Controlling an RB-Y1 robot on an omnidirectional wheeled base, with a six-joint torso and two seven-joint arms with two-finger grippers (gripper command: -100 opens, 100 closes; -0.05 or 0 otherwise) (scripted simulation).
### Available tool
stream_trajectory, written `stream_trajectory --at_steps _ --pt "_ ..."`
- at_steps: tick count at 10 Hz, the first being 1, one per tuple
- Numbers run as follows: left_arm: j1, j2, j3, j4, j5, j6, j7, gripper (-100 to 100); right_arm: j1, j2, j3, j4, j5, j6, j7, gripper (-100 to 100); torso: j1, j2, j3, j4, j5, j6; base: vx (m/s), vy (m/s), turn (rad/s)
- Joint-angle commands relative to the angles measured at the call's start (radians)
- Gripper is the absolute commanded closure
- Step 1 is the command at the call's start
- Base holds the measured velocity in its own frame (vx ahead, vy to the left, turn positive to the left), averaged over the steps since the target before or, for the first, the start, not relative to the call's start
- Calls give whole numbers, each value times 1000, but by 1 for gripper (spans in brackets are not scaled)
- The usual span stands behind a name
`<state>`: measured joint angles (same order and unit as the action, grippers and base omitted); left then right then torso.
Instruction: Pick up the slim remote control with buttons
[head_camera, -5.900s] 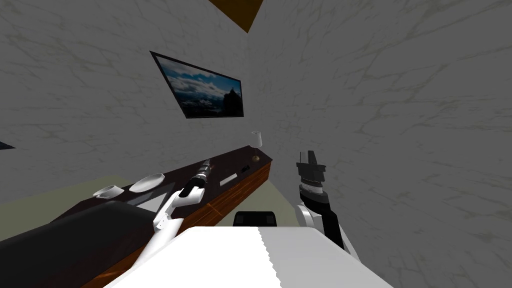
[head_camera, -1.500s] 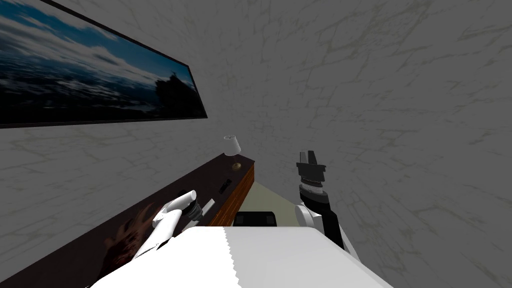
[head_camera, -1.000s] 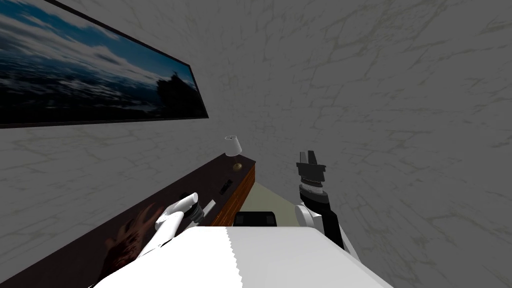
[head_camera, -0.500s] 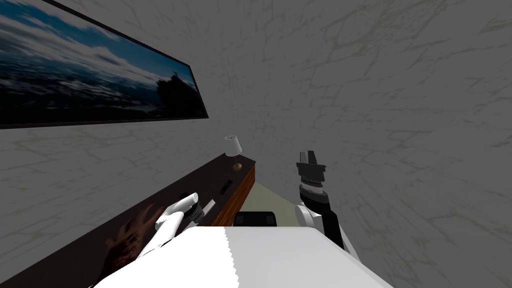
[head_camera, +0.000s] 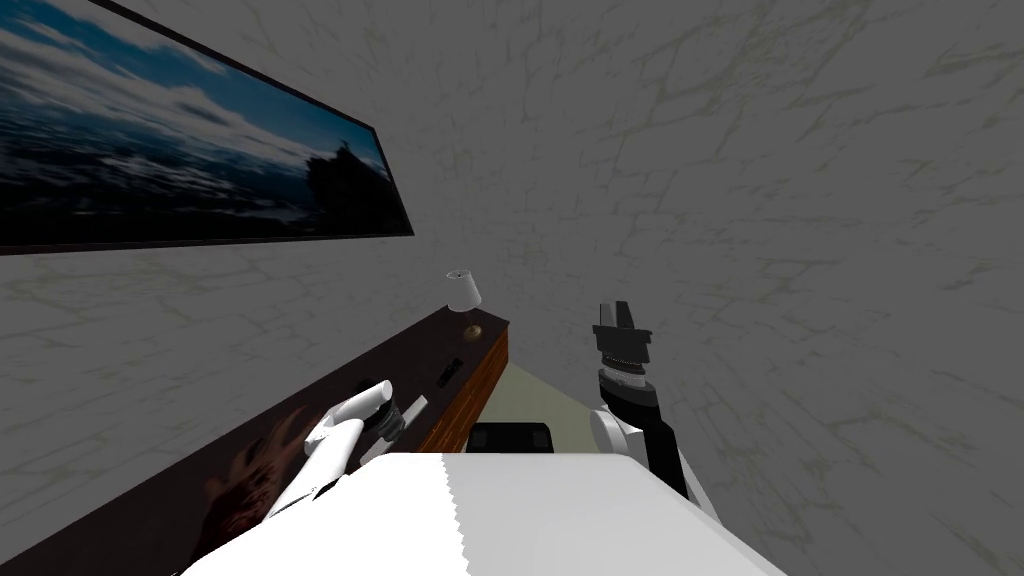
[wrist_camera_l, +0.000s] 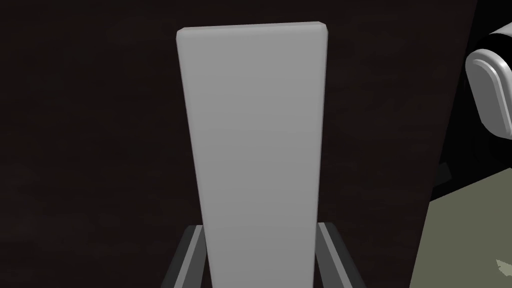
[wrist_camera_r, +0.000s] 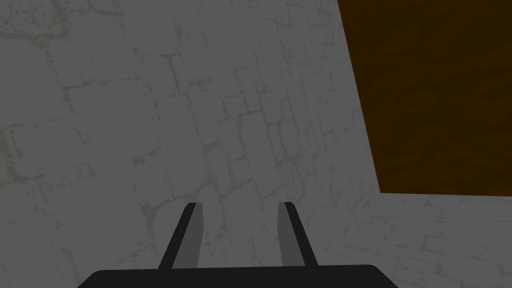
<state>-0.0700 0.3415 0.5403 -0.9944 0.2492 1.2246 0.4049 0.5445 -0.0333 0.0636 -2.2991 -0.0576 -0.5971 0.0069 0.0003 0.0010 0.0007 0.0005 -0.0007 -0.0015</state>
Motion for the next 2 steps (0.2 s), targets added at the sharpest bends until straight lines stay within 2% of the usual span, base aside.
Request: stream_trajectory --at_steps 1,2 --pt "0 0 0 0 0 0 0 100 0 0 0 0 0 0 0 0 0 0 0 0 0 0 -16 -8 -3" --pt "1 0 0 -3 0 5 0 0 0 0 0 0 0 0 0 0 1 -1 0 0 0 0 0 0 0"
